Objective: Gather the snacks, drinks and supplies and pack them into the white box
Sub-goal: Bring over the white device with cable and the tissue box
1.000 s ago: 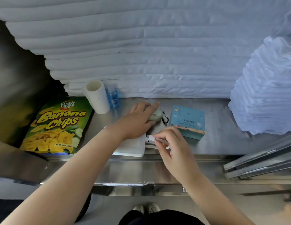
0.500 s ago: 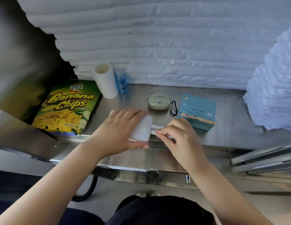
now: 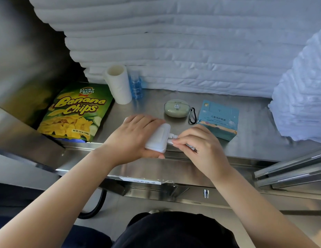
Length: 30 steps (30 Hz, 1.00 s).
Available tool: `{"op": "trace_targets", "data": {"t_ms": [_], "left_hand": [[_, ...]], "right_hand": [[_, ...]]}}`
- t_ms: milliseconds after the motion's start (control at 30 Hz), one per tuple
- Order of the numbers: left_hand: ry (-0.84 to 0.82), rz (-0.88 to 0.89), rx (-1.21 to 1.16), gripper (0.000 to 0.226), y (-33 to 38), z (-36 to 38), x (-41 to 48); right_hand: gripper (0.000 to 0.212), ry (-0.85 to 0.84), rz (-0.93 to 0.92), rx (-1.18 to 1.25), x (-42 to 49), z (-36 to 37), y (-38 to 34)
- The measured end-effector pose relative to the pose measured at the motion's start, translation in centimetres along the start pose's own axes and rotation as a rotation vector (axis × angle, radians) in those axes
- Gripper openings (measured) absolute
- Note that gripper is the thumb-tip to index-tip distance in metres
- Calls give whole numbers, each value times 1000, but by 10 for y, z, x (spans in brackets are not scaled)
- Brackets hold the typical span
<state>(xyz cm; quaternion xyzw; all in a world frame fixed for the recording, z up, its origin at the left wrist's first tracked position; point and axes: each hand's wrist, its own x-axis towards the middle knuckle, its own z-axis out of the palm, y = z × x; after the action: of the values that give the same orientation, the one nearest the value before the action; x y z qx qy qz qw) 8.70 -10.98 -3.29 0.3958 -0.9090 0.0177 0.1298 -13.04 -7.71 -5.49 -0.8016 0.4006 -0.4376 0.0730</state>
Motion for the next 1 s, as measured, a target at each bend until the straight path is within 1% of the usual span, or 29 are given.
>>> {"op": "trace_targets", "data": {"t_ms": [133, 400, 533, 700, 1000], "left_hand": [[-19, -11, -49, 85, -2, -2, 0], [-35, -52, -117, 87, -3, -3, 1], [-19, -87, -207, 89, -5, -5, 1], [-22, -100, -262, 89, -7, -5, 2], [49, -135, -333, 86, -5, -2, 2]], "right_hand": [[7, 14, -7, -7, 0, -2, -2], [4, 72, 78, 38, 2, -2, -11], [6, 96, 33, 8, 11, -4, -14], [6, 81, -28, 2, 19, -5, -15], [2, 61, -48, 26, 28, -2, -14]]}}
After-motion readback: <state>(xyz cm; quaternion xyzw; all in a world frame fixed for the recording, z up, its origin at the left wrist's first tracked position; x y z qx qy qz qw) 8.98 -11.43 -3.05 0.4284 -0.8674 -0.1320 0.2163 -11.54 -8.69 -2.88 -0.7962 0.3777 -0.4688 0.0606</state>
